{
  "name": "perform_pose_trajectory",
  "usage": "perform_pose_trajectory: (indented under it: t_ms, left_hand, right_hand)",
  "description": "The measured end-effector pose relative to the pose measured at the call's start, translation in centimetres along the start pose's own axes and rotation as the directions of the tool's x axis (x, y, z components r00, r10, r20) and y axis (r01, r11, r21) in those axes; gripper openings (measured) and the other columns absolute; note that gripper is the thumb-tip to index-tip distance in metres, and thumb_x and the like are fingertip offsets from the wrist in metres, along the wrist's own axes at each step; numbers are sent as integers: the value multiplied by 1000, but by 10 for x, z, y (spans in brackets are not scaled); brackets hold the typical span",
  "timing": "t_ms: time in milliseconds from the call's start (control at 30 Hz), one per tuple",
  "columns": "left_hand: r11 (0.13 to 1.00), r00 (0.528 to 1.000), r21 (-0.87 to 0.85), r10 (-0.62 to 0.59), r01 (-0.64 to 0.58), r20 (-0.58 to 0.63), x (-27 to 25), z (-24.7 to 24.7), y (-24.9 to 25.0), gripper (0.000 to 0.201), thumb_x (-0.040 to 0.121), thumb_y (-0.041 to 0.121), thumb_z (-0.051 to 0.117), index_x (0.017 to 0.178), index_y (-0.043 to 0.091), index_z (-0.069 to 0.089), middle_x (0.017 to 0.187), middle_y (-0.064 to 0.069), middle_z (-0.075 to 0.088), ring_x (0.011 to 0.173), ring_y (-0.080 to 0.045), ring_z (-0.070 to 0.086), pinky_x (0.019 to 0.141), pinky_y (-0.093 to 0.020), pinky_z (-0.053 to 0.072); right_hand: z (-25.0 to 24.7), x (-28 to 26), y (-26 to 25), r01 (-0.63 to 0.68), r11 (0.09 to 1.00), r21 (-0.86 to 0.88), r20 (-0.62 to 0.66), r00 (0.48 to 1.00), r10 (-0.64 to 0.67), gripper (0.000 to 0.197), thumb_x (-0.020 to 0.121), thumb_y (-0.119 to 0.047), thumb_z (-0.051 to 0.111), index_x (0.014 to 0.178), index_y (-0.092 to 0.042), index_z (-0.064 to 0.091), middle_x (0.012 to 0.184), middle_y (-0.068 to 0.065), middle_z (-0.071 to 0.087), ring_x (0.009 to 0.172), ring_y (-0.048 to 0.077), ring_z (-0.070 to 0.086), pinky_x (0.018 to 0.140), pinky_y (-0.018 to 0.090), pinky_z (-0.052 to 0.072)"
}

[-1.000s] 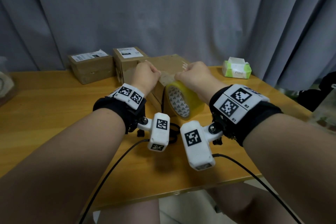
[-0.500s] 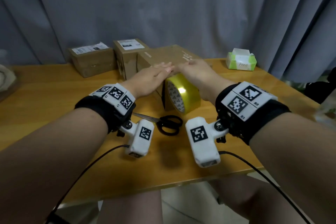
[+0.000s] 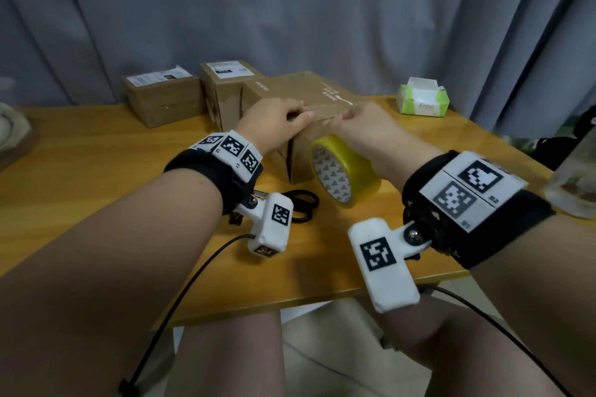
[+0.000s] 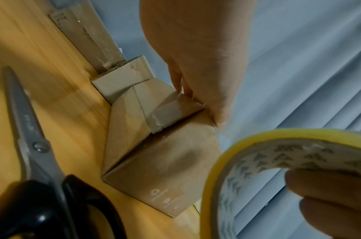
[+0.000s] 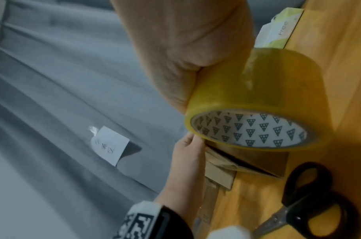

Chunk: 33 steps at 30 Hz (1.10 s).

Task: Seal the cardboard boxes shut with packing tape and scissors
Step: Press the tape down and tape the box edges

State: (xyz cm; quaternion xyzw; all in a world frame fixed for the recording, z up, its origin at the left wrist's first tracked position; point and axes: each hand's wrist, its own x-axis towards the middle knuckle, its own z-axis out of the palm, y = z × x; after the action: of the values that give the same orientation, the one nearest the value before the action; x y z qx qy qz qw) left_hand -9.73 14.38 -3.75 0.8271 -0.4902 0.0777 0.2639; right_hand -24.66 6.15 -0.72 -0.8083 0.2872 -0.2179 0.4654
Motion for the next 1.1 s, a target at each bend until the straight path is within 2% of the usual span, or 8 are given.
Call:
perform_pose_trajectory:
  t_ms: [167,367,533,767,867,967,1033,1100]
  left_hand:
    - [1000,1000,7,-2,2,3,-2,-1,0,45,94,45,50,128,17,59,138,4,53,126,-14,49,103,-28,37]
    - [981,998,194,11,-21,56,0,1,6,52,91,53,49,130,18,54,134,-2,57,123,-24,51,113,-35,22]
    - [893,994,437,78,-103,76,-11,10,12,60,93,48,49,141,13,37,152,-6,33,140,-22,31,115,-32,16]
    - [937,989,325,99,-131,113,-3,6,5,47,103,35,29,145,15,36,152,-4,33,141,-18,29,116,-30,11]
    - [950,976,257,140,-180,166,0,-3,-3,45,103,31,27,145,16,35,152,0,31,142,-15,24,117,-32,3]
    - [966,961,214,87,-146,261,-4,-14,-9,50,103,39,17,149,21,24,157,5,18,146,-14,8,116,-39,-6]
    - [997,983,71,-5,-8,182,-13,-19,-9,59,100,47,13,149,18,23,158,0,17,146,-20,5,117,-39,0]
    - [985,988,-86,-151,148,-22,-25,-25,1,66,94,60,21,133,12,45,138,-10,41,133,-29,33,110,-40,25]
  right_hand:
    - [15,-4,24,-71,997,-26,41,997,72,20,92,-20,60,76,-17,48,73,-1,51,67,14,49,52,23,35]
    - [14,-4,24,-14,1000,25,-21,1000,14,11,93,-21,58,85,-17,51,69,-5,49,57,8,43,43,17,33]
    - [16,0,21,-23,1000,-2,13,1000,23,12,92,-18,58,81,-17,51,73,-2,51,64,12,46,51,24,34]
    - [4,-3,19,-51,989,139,69,997,42,2,92,-15,56,90,-15,56,66,-1,49,53,11,45,42,13,37]
    - [5,-4,14,-70,976,206,141,989,41,8,92,-16,58,85,-15,57,72,0,55,61,13,52,55,21,46]
    - [10,-5,13,-99,970,221,211,976,52,14,94,-16,58,80,-17,56,75,3,57,66,17,56,54,26,50]
    - [15,-7,14,-123,967,224,232,970,70,14,94,-15,57,81,-16,56,79,6,58,71,21,58,55,29,52]
    - [18,-8,14,-140,954,265,231,970,78,14,94,-14,57,80,-16,56,81,7,60,74,22,59,57,31,52]
